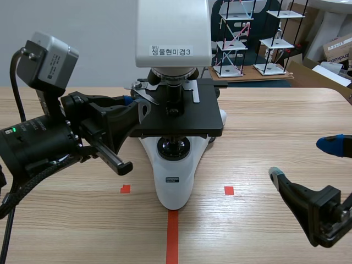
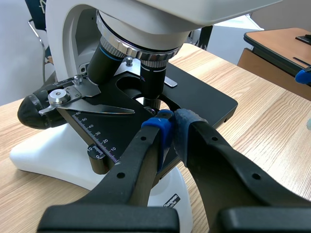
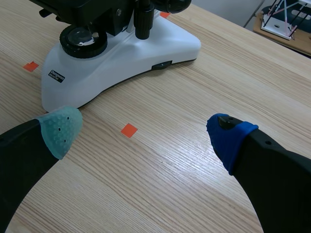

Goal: Return to the home posture

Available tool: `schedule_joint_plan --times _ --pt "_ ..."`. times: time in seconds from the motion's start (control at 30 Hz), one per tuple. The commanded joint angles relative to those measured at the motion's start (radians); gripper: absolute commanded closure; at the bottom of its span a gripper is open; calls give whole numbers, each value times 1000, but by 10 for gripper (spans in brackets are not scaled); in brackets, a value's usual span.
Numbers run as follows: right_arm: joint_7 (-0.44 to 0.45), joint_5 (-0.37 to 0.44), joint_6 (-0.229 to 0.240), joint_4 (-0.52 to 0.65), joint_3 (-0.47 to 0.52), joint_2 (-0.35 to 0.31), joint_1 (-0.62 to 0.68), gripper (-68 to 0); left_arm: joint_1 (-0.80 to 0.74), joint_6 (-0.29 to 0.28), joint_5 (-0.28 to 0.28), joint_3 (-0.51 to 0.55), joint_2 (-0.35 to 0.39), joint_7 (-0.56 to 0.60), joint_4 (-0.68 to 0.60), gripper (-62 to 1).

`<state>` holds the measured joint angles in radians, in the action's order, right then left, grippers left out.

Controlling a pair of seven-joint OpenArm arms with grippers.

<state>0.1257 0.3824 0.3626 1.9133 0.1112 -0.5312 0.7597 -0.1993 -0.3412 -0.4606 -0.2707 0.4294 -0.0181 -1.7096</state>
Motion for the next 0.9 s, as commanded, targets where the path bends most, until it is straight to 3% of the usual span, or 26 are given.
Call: schedule_joint_plan --times 0.0,0.87 --pt "12 7 0 9 14 -3 -12 -562 9 2 -6 1 -2 14 -12 -15" --pt "12 7 0 9 14 -3 -12 -562 3 2 4 2 2 13 -12 -15"
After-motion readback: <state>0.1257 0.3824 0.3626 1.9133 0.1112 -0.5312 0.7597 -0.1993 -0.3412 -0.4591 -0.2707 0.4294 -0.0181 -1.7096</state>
